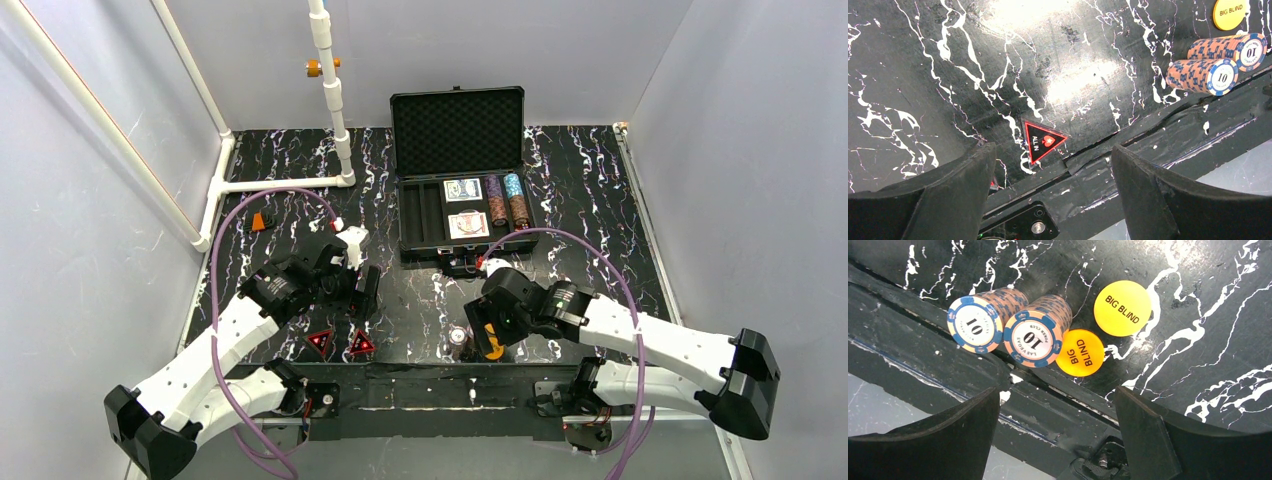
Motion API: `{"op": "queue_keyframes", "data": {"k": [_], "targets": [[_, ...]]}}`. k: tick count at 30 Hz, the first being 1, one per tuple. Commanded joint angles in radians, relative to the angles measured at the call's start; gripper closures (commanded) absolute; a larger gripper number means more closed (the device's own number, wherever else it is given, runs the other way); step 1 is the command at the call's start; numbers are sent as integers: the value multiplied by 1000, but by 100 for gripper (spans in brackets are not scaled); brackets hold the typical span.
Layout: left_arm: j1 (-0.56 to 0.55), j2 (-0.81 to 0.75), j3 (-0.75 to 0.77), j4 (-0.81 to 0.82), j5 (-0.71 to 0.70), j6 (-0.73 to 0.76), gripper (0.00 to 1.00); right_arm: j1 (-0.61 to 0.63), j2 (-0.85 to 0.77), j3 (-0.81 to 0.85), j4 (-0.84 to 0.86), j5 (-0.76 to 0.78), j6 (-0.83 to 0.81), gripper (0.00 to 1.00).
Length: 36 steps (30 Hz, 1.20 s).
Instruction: Pack up texas hold em set
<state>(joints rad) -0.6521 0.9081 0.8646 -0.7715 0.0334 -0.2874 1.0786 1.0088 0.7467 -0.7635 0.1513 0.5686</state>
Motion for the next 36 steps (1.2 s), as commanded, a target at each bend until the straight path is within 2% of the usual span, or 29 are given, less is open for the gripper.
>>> {"op": "queue_keyframes", "data": {"k": [1,18,36], "targets": [[-6,-2,22,-17,-11,11,17,6,15,-12,49,26,1,8],[-7,6,23,-18,-18,10,17,6,55,-20,102,68,-4,10],[-7,8,24,-18,-19,11,18,6,167,-11,183,67,-36,20]]}}
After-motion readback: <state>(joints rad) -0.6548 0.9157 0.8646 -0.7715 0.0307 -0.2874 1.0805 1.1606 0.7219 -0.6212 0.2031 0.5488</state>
